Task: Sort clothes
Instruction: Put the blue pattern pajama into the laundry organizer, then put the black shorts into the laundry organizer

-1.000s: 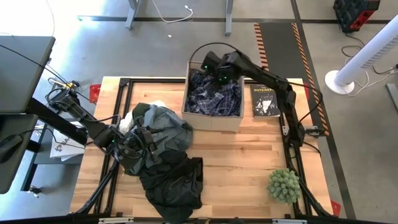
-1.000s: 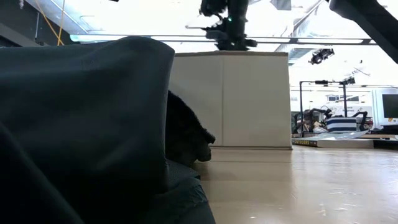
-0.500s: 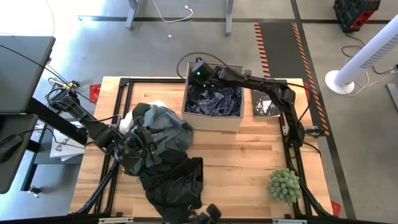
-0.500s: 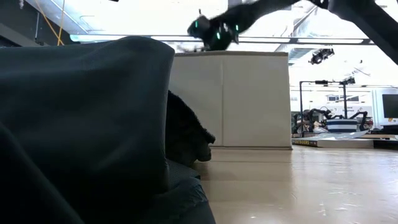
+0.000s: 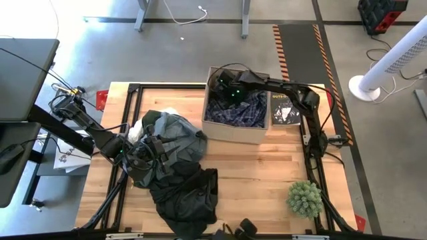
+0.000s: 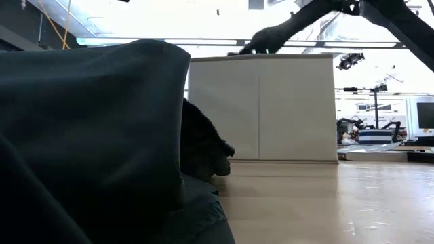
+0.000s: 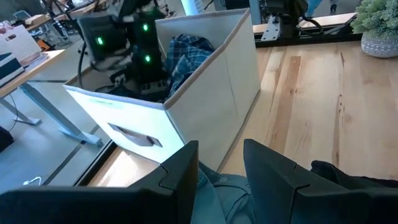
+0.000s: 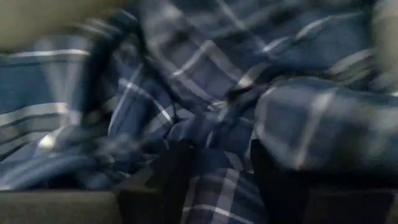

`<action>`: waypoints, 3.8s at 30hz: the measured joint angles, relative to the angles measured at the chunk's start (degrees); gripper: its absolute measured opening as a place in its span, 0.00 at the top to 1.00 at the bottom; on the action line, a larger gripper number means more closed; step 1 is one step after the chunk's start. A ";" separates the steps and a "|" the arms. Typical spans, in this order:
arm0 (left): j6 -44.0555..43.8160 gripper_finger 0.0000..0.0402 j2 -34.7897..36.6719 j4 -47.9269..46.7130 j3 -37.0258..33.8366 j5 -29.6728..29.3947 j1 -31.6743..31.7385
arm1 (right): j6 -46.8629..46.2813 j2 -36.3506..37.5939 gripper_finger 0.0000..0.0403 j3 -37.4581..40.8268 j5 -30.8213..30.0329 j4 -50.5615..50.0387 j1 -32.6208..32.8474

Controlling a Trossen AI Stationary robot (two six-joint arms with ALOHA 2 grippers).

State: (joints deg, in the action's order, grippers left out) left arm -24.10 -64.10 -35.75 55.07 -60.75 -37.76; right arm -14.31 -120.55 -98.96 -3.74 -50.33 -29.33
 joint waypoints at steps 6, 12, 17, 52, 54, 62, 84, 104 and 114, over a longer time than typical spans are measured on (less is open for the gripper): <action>-1.90 0.69 0.00 -1.02 0.00 0.07 0.01 | 5.56 7.60 0.58 -7.36 -14.80 -7.87 7.62; -9.04 0.69 0.00 -7.72 0.00 0.19 0.00 | 5.92 17.85 0.58 -4.69 -26.60 -8.44 20.20; -15.96 0.69 0.02 -12.89 -0.38 3.03 -0.23 | 3.21 22.83 0.58 3.10 -32.16 -0.99 33.73; 5.04 0.81 -25.97 38.91 -11.77 46.03 7.17 | 11.83 -1.07 0.34 10.26 3.16 28.24 45.17; 4.68 0.82 -21.69 36.12 -11.78 45.04 6.16 | 12.30 -1.07 0.32 12.86 2.72 28.25 44.61; 5.22 0.86 -3.64 27.66 -11.73 28.72 0.39 | 9.61 -0.62 0.43 20.22 6.04 28.94 41.01; -16.37 0.86 5.52 3.17 -11.72 2.87 -9.95 | 11.75 29.76 0.96 21.34 -10.59 30.57 48.19; -19.28 0.86 -0.13 3.48 -11.72 0.98 -9.84 | 24.99 48.40 0.97 21.08 -30.93 39.59 21.99; -19.29 0.86 -0.13 3.45 -11.72 0.17 -9.84 | 11.70 31.56 0.97 21.14 2.52 9.39 14.34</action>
State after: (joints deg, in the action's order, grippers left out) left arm -43.39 -64.23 -32.29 43.35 -60.58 -47.59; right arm -2.61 -88.99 -77.82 -1.22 -40.94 -14.99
